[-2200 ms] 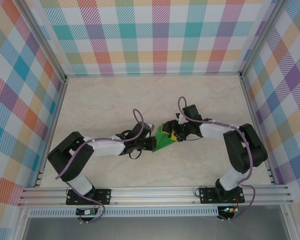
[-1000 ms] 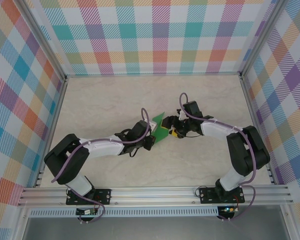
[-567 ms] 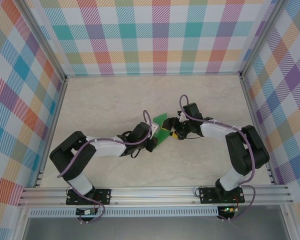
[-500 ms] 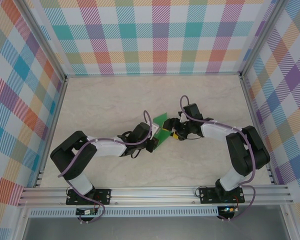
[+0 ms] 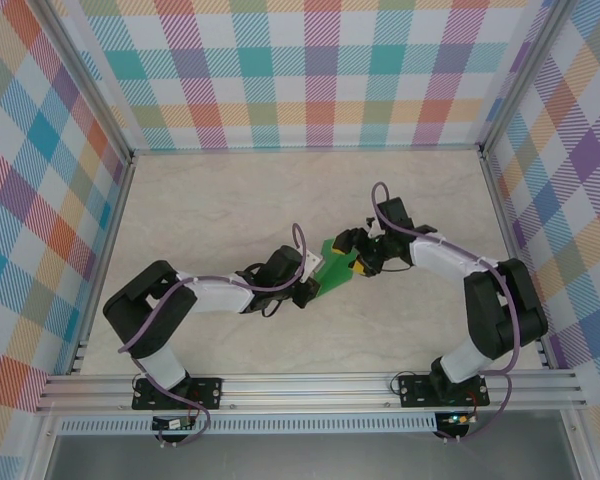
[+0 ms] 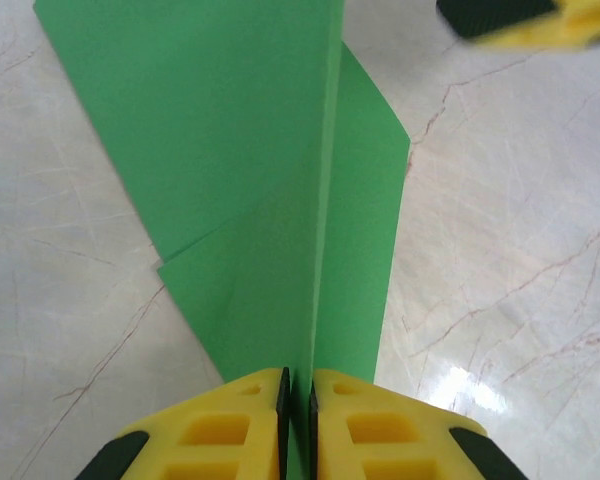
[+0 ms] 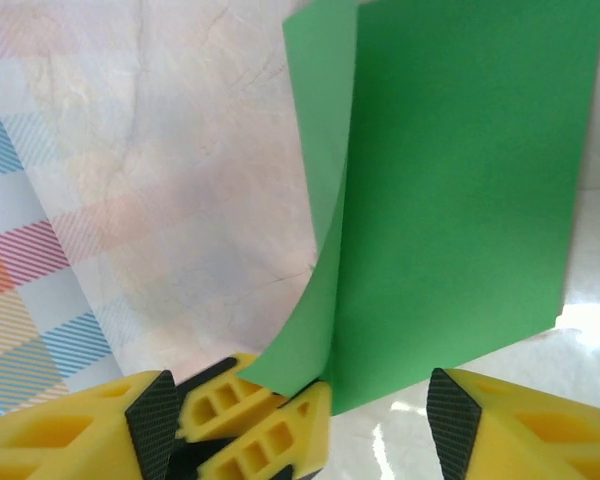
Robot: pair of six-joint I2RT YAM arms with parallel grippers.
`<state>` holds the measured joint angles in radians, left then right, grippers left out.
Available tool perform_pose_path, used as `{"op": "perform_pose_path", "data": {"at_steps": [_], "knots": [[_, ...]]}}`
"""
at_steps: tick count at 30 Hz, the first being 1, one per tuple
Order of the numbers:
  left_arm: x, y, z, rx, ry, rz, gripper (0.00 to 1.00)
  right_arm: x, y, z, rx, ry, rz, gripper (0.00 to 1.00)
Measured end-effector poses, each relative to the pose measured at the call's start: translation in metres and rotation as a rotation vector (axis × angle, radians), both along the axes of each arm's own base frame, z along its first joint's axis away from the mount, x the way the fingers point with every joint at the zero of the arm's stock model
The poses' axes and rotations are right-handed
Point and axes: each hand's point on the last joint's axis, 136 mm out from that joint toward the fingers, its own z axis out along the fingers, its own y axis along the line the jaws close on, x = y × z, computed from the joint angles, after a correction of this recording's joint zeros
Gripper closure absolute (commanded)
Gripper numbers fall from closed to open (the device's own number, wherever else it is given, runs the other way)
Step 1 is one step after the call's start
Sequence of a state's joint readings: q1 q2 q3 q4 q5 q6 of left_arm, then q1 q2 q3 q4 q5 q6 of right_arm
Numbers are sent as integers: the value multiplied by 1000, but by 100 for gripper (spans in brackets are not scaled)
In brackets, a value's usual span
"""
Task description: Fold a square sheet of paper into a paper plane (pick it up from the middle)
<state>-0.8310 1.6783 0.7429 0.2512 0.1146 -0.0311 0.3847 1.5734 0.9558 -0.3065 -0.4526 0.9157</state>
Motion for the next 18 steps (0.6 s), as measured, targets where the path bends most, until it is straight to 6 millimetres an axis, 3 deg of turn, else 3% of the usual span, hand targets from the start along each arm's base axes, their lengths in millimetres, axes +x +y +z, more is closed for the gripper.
{"op": "perform_pose_path", "data": {"at_steps": [5, 13, 18], "knots": [[-4, 0, 2, 15, -5, -36, 85, 12, 8, 23, 9, 88, -19, 35], [-5, -4, 2, 15, -2, -60, 86, -6, 5, -15, -47, 338, -37, 41], [-6, -12, 6, 39, -43, -94, 87, -10, 6, -26, -52, 406, -46, 43]]}}
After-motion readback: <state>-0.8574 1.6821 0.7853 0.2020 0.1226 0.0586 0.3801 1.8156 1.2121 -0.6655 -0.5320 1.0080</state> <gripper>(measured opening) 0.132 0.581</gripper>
